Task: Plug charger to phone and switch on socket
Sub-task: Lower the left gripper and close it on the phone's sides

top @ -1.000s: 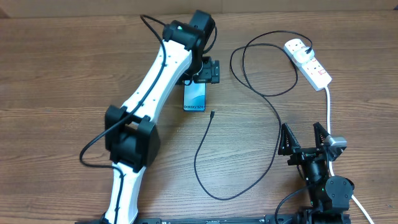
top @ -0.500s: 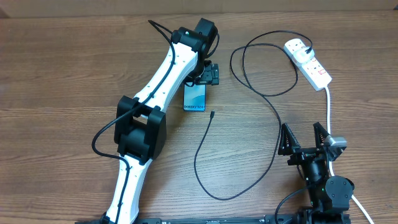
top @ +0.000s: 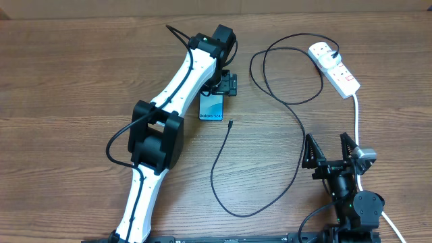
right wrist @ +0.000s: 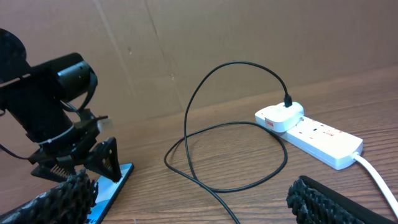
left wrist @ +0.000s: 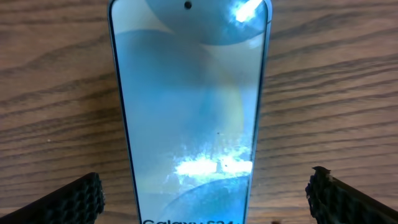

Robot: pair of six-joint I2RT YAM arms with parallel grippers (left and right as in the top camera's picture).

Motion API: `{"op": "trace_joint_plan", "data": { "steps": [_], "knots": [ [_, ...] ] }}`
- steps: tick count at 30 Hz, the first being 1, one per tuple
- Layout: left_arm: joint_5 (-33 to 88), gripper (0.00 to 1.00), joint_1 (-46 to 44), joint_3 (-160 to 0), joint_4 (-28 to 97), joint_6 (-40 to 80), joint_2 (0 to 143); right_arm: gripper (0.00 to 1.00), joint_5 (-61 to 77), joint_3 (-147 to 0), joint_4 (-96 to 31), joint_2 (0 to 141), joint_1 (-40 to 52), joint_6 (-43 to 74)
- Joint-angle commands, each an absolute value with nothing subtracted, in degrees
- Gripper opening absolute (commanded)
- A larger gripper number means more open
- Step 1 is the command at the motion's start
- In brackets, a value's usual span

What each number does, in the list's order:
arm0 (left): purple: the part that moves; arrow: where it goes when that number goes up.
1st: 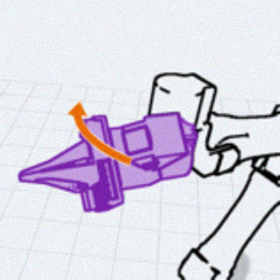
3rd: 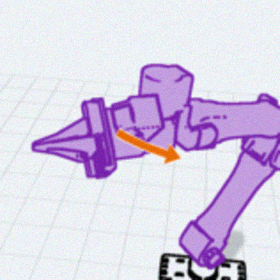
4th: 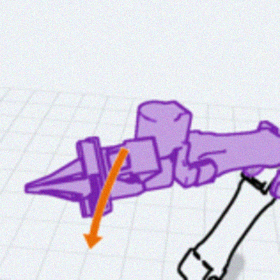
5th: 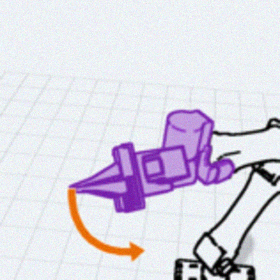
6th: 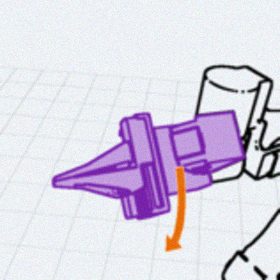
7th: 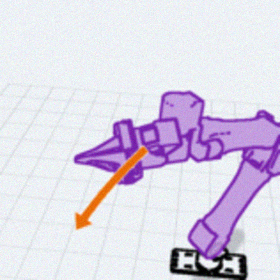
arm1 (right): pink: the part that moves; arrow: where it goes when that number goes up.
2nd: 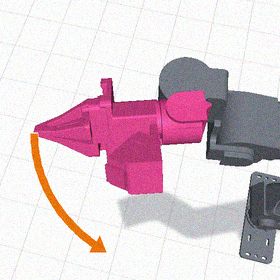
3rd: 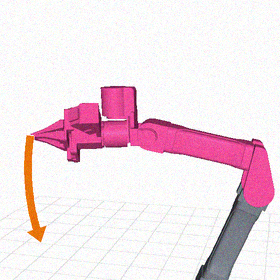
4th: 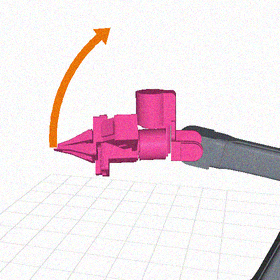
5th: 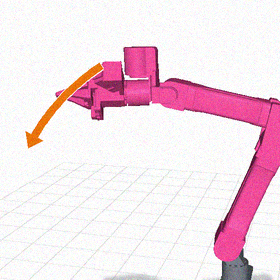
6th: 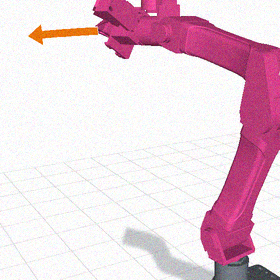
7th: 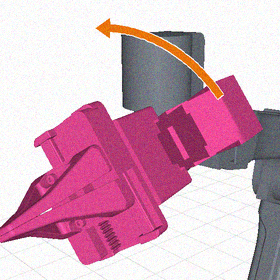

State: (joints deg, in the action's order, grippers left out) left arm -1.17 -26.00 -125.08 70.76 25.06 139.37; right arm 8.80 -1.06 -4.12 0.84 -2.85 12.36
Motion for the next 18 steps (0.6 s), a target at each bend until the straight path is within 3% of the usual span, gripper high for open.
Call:
{"op": "trace_joint_plan", "data": {
  "steps": [1,18],
  "knots": [
    [-1.9,1.00,-25.7,-124.6,71.2,24.0,140.8,1.00,9.1,-0.4,-3.9,0.2,-2.5,12.1],
    [-1.9,1.00,-25.3,-124.5,71.3,24.0,142.8,1.00,9.1,-0.4,-3.9,0.2,-2.5,12.1]
  ]
}}
